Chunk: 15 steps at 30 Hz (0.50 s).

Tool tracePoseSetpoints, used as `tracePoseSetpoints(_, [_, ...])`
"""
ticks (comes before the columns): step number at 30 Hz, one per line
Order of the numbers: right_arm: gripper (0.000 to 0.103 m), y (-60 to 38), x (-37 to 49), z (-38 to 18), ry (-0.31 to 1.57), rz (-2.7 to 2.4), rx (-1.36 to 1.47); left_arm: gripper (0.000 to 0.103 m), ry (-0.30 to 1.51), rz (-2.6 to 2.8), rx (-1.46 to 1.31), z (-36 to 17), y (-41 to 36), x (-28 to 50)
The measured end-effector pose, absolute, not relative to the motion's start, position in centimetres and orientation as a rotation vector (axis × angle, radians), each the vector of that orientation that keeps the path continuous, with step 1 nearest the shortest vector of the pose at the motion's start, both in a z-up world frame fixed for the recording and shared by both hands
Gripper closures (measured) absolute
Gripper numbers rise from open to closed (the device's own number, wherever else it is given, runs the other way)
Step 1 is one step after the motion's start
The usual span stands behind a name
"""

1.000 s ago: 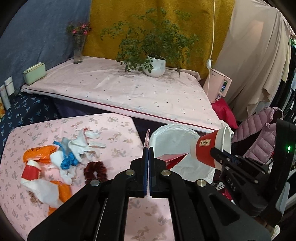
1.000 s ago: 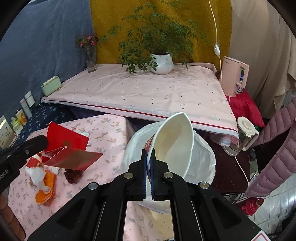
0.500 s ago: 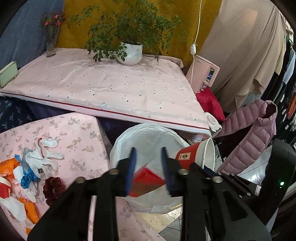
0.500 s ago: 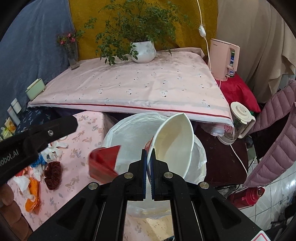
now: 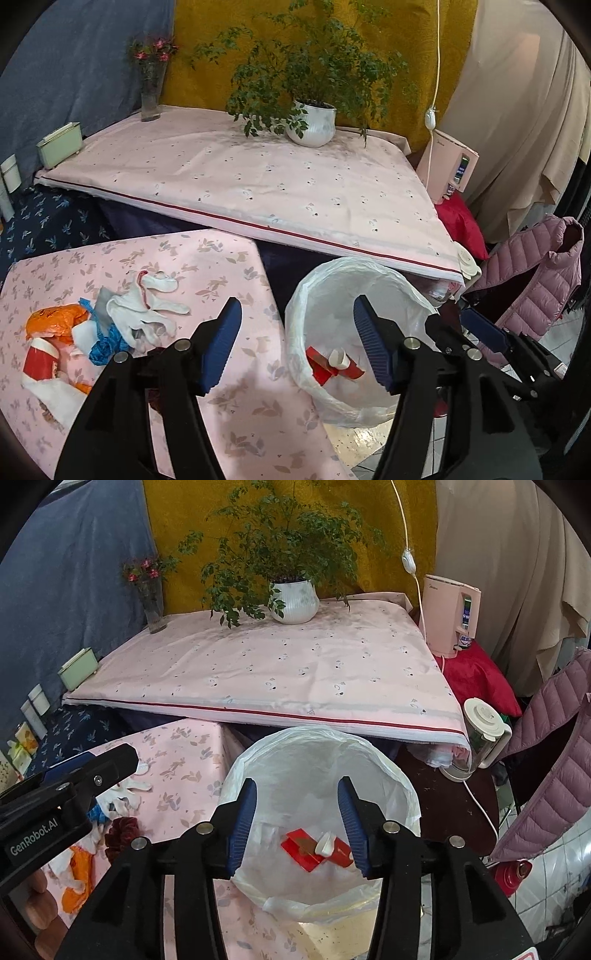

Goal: Collect trash
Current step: 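Carry the cup and packet to the bin and release both, then grasp the dark red scrunchie with the right tool while the left tool grasps the tissue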

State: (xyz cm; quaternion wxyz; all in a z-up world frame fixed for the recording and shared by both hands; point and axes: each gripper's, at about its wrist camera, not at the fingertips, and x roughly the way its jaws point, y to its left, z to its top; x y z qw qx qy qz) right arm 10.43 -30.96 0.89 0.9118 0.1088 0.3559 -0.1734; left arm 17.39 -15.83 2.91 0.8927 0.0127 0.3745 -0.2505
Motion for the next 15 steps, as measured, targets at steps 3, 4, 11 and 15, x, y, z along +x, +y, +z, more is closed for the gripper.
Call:
tracePoseSetpoints(3, [0.055, -29.5, 10.5, 1.0, 0.736, -0.340, 0.201, 0.042, 0.779, -0.481, 0.017, 2.8, -14.1, 17.2])
tracePoseSetpoints(4, [0.055, -29.0, 10.5, 1.0, 0.737, -0.332, 0.196, 0.042, 0.781, -0.468, 0.012, 2.7, -13.4, 17.1])
tracePoseSetpoints(11, [0.049, -25.1, 10.5, 1.3, 0.737, -0.269, 0.172, 0.035, 0.790, -0.361, -0.018, 2.1, -8.4, 16.6])
tracePoseSetpoints(15, [0.049, -22.4, 10.6, 1.2, 0.747, -0.229, 0.152, 0.027, 0.803, -0.296, -0.046, 1.6, -5.1, 16.3])
